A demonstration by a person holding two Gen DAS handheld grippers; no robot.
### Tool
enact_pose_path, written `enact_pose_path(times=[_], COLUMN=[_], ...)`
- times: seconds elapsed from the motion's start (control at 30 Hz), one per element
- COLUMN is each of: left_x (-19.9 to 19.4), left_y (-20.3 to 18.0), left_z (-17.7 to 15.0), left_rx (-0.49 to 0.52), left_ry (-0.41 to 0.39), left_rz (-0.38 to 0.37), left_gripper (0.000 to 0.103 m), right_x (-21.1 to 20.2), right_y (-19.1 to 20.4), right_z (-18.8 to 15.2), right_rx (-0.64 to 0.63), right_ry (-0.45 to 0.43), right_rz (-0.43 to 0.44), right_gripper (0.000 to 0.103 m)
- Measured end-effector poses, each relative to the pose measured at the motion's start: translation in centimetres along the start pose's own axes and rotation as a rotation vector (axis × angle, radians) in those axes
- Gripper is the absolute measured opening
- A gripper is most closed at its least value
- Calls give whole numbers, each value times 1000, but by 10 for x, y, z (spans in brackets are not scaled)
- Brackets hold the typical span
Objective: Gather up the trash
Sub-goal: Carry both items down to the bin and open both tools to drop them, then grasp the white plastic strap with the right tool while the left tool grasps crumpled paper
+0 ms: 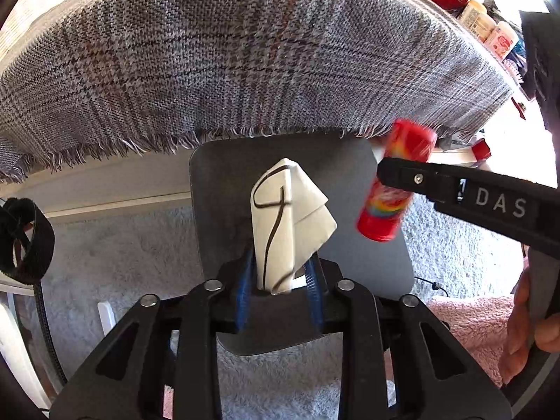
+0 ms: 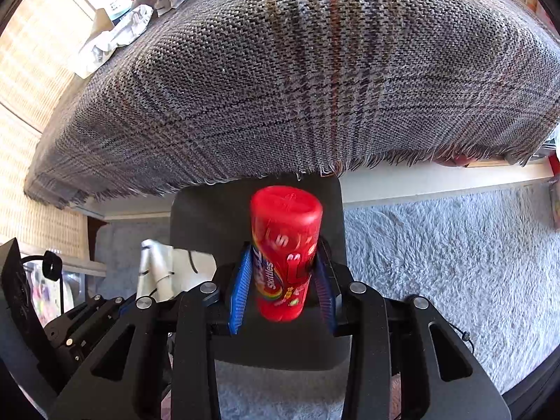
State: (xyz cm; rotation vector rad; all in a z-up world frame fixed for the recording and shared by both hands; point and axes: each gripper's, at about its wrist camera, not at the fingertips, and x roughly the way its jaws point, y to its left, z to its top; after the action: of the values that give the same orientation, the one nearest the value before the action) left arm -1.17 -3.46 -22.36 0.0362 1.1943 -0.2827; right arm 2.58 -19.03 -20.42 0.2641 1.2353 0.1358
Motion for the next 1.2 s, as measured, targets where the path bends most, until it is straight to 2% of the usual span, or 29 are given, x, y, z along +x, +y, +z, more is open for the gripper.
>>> enact_pose_path(times=[0.13,0.3,0.4,0.47,0.5,0.67,0.77,0.97,1.2], left_x=[-2,-9,-20,-26,-29,-49,-69,-103,-117], left_y=[4,14,18,21,22,29,32,38,47], left_z=[2,6,8,10,12,22,33,64,101], left_rx=[-6,-30,-40,-41,-40,-51,-42,-31,-30], left_ry=[-5,-16,-38,-51,-53,-75,-107,-187,-236], left_rz=[5,9,14,24,34,47,60,93,97], left_gripper=[27,39,49,56,61,74,83,95,95], right_x=[1,-10,-23,-34,-39,-64,-80,-106,-105], right_y=[1,-4,-9,-11,-11,-6,-5,0,12], right_z=[0,4,7,9,11,26,39,74,107], right_rx=[-6,3,5,5,2,-32,-28,-32,-78], right_ry=[-1,-32,-70,-98,-110,-160,-185,-248,-279], right_rz=[-9,-1,-1,3,6,7,22,22,-4], right_gripper=[37,42,49,60,62,88,94,96,96])
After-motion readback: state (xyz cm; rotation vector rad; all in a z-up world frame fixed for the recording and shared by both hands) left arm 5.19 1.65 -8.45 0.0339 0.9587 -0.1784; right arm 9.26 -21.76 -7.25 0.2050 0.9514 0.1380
